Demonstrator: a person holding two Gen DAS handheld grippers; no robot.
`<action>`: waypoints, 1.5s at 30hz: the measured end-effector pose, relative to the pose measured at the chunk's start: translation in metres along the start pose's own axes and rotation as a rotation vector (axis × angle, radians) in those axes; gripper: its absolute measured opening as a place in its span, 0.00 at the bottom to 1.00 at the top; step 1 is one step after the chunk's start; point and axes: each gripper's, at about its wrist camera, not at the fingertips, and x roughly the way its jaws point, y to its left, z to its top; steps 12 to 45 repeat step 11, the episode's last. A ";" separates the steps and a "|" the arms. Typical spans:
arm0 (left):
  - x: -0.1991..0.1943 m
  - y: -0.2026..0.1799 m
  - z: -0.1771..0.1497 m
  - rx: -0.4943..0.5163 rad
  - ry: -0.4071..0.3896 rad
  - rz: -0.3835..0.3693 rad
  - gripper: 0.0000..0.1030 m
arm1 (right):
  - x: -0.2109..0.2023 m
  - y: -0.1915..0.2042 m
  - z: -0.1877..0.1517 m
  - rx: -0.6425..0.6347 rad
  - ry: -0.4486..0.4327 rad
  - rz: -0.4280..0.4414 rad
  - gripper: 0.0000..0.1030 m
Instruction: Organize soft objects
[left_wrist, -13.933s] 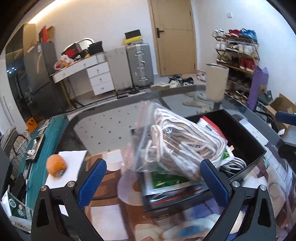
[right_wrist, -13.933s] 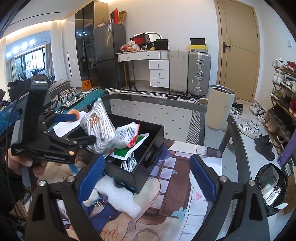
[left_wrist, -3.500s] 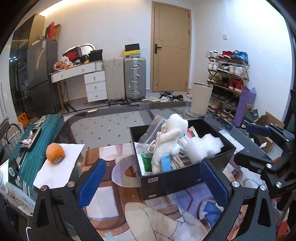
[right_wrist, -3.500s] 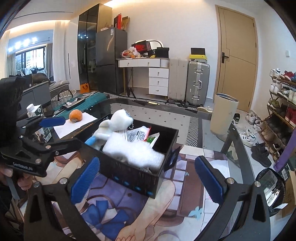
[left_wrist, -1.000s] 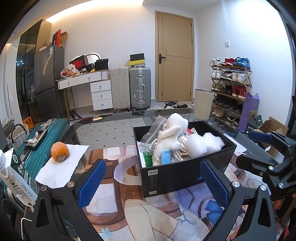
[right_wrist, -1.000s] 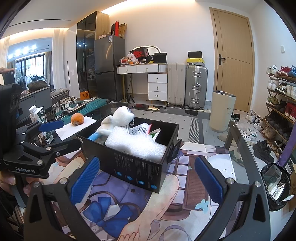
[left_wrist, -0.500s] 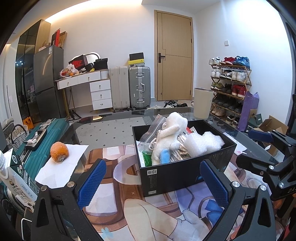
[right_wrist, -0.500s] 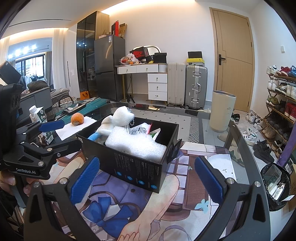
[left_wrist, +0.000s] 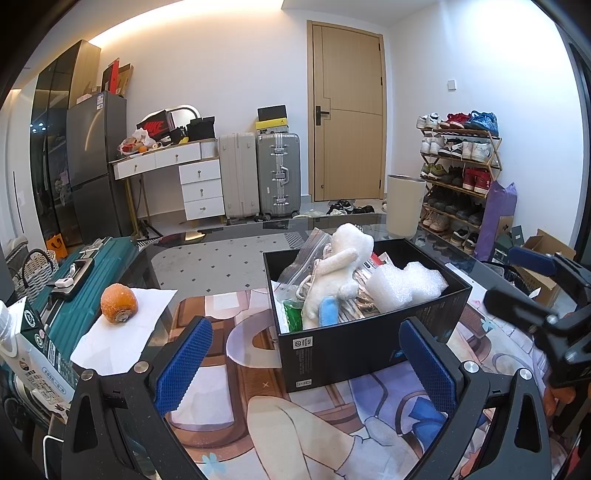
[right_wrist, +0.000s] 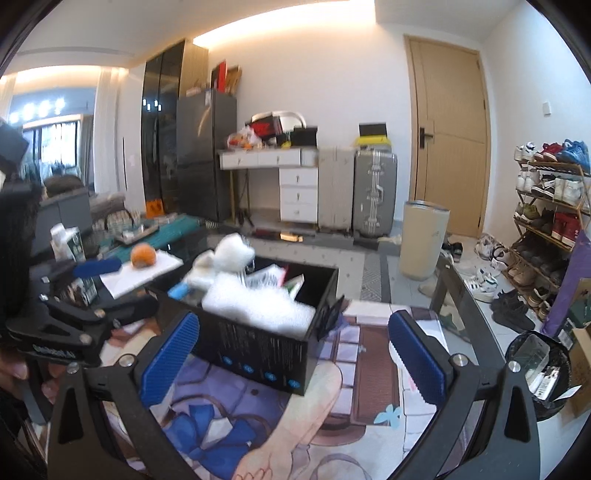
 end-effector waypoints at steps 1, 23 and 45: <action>0.001 0.000 0.001 0.001 0.000 0.000 1.00 | -0.003 -0.001 0.000 0.009 -0.020 0.006 1.00; 0.000 0.000 0.000 0.000 -0.001 0.000 1.00 | -0.005 0.002 0.002 -0.006 -0.031 0.031 1.00; 0.000 0.000 0.000 0.000 -0.001 0.000 1.00 | -0.005 0.002 0.002 -0.006 -0.031 0.031 1.00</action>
